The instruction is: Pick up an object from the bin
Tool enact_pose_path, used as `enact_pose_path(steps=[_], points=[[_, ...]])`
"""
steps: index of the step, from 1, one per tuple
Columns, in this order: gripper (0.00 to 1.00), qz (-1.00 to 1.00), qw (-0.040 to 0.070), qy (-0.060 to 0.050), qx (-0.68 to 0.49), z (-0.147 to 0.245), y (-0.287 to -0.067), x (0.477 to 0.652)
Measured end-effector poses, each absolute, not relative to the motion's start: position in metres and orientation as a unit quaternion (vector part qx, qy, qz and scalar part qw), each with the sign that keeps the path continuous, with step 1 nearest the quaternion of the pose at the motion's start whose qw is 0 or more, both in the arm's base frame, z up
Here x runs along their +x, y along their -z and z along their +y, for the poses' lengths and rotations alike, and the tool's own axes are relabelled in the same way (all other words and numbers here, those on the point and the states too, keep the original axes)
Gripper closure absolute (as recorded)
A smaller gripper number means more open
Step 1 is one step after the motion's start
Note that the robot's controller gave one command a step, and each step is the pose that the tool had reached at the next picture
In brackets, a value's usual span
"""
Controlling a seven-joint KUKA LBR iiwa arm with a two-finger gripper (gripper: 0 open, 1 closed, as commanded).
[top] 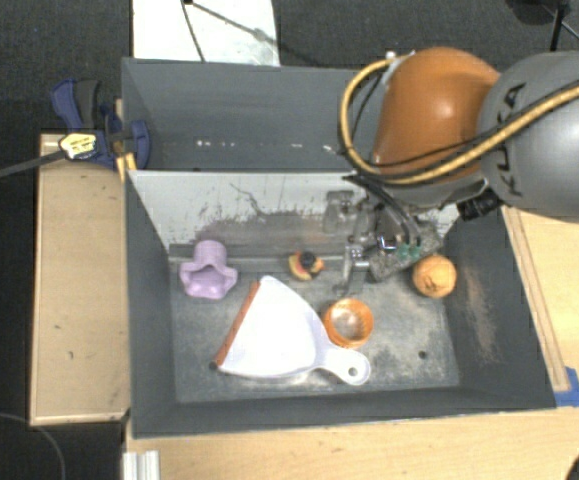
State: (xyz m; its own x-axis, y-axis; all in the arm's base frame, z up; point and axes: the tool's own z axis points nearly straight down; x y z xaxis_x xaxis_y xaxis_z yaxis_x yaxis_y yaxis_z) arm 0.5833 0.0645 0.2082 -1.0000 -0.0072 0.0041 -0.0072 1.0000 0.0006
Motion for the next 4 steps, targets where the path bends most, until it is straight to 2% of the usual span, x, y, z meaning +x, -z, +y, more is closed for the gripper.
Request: enact_pose_path(steps=[1, 2, 3, 4], points=[[0.00, -1.000, -0.002, 0.001, 0.003, 0.064, -0.213, 0.584], [0.00, -1.000, -0.006, 0.001, 0.025, 0.028, -0.172, 0.556], [0.00, -0.999, -0.003, -0.002, 0.040, 0.030, -0.114, 0.560], [0.00, -0.996, 0.001, 0.001, 0.090, 0.057, -0.073, 0.562]])
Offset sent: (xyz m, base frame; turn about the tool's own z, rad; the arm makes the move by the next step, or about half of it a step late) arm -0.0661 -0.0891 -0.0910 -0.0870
